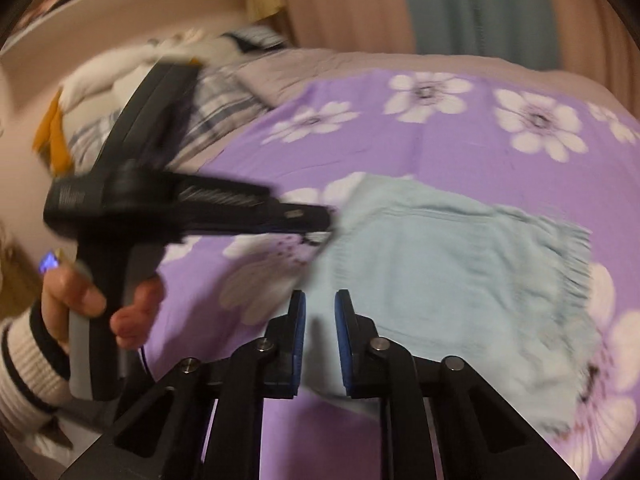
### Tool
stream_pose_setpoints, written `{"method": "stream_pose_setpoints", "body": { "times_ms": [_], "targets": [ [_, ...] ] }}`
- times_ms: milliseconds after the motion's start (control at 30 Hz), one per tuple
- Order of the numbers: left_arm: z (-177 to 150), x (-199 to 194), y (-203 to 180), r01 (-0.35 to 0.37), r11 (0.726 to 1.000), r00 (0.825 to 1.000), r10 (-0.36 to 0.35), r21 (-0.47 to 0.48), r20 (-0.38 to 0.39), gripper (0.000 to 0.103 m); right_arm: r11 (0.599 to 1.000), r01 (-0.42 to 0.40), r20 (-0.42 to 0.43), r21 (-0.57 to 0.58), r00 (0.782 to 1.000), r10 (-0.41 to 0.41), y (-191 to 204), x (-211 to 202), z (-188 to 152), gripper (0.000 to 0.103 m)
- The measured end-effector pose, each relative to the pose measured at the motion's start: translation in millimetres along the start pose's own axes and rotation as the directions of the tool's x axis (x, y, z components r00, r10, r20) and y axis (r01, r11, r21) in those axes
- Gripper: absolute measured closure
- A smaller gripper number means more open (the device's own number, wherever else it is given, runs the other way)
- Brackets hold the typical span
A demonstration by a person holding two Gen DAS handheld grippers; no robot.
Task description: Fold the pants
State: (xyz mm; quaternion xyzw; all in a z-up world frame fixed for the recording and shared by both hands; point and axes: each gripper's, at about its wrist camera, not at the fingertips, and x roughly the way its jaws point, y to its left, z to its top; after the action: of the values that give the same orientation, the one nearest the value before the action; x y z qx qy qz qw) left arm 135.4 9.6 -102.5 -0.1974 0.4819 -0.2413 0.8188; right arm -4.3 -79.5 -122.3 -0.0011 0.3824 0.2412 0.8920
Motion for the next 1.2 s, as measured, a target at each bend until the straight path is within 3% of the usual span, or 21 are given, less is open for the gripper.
{"method": "stream_pose_setpoints", "body": {
  "times_ms": [167, 400, 467, 500, 600, 867, 900, 1000, 1100, 1200],
  "targets": [
    [2.7, 35.7, 10.7, -0.064, 0.998, 0.996, 0.064, 0.007, -0.070, 0.083, 1.000, -0.003, -0.116, 0.028, 0.993, 0.006, -8.1, 37.8, -14.8, 0.087],
    [24.0, 55.3, 19.9, -0.103, 0.995, 0.994, 0.102, -0.012, -0.025, 0.082, 0.996, -0.026, -0.099, 0.083, 0.995, 0.034, -18.3, 43.1, -18.2, 0.093],
    [33.0, 62.0, 25.3, -0.114, 0.993, 0.993, 0.113, -0.032, -0.031, 0.088, 0.997, -0.025, -0.095, 0.075, 0.995, 0.032, -15.4, 42.4, -18.8, 0.093],
    [37.0, 63.1, 24.7, -0.132, 0.991, 0.991, 0.131, -0.023, -0.021, 0.096, 0.997, -0.026, -0.093, 0.079, 0.995, 0.033, -15.9, 43.2, -18.4, 0.093],
    [47.7, 70.2, 27.7, -0.163, 0.987, 0.987, 0.163, 0.000, -0.008, 0.099, 0.994, -0.033, -0.086, 0.100, 0.995, 0.041, -18.2, 41.7, -20.9, 0.093],
    [68.1, 68.3, 40.2, -0.155, 0.979, 0.988, 0.153, -0.132, -0.024, 0.100, 0.993, -0.025, -0.074, 0.116, 0.997, 0.034, -17.7, 40.4, -25.2, 0.093],
    [65.8, 59.6, 35.4, -0.165, 0.979, 0.986, 0.165, -0.118, -0.005, 0.097, 0.993, -0.022, -0.074, 0.117, 0.997, 0.031, -17.7, 39.9, -26.3, 0.093],
    [54.3, 37.8, 22.5, -0.193, 0.979, 0.980, 0.196, -0.069, 0.031, 0.060, 0.991, -0.020, -0.073, 0.130, 0.997, 0.030, -18.6, 38.2, -26.5, 0.093],
    [36.1, 13.9, 11.3, -0.188, 0.982, 0.980, 0.189, -0.015, 0.068, 0.057, 0.986, -0.047, -0.066, 0.161, 0.996, 0.058, -22.7, 30.6, -24.8, 0.092],
    [12.4, -2.9, 1.6, -0.182, 0.983, 0.981, 0.179, 0.037, 0.077, 0.057, 0.981, -0.063, -0.032, 0.182, 0.997, 0.070, -26.1, 11.6, -25.0, 0.083]
  ]
}}
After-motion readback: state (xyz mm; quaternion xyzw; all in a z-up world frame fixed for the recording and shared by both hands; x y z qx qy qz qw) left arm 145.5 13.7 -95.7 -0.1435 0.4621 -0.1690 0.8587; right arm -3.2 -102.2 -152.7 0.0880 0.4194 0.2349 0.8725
